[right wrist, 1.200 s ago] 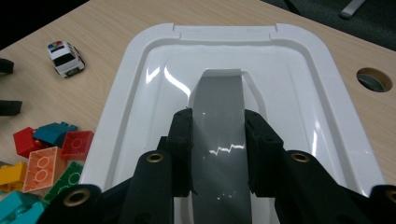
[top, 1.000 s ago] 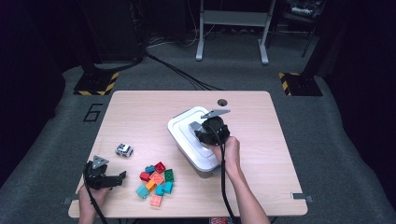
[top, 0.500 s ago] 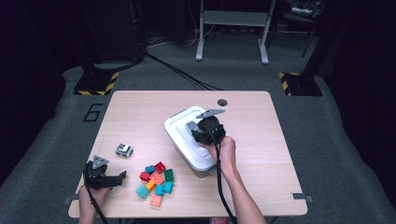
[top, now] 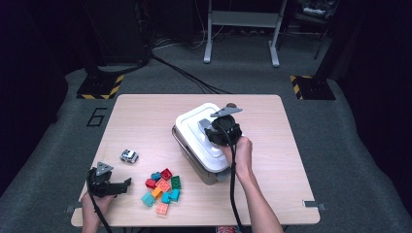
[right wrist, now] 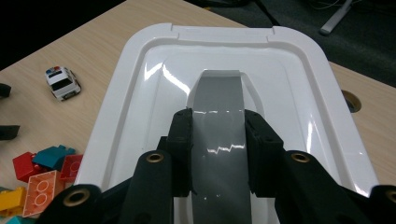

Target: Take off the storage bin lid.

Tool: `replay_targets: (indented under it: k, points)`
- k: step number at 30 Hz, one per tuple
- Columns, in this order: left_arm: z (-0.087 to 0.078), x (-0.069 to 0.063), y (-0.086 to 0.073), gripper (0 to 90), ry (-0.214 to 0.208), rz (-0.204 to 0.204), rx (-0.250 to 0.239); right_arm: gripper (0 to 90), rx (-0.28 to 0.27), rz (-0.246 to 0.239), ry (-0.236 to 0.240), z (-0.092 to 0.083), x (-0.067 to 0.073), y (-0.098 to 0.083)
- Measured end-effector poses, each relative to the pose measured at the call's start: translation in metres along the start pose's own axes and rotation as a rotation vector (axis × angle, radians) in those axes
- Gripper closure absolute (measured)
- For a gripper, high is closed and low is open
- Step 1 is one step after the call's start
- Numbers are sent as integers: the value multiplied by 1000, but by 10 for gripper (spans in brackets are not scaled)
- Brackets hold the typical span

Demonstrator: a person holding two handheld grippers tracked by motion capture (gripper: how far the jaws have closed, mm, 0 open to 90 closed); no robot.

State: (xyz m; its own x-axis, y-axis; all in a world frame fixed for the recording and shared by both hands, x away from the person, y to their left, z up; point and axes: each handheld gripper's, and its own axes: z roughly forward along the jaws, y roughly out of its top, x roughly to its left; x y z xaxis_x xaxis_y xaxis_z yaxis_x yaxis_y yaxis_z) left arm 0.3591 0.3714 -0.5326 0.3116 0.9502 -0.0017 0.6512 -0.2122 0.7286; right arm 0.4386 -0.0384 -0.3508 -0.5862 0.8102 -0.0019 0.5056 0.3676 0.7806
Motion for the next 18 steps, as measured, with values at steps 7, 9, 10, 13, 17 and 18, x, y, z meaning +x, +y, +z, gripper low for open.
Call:
replay_targets:
  k: [7, 9, 10, 13, 17, 18]
  points:
    - [0, 0, 0, 13, -1, 1, 0, 670, -31, 0, -23, -12, -16, 0]
    - [0, 0, 0, 13, -1, 3, 3, 670, -34, 8, -31, -16, -20, -1]
    - [0, 0, 0, 13, -1, 2, 1, 670, -38, 5, -35, -17, -22, -2]
    - [0, 0, 0, 13, -1, 2, 1, 670, -43, 20, -46, -21, -29, -4]
    - [0, 0, 0, 14, -1, 2, 1, 670, -53, 44, -62, -28, -38, -8]
    - [0, 0, 0, 14, 0, 3, 3, 670, -51, 39, -68, -30, -41, -9]
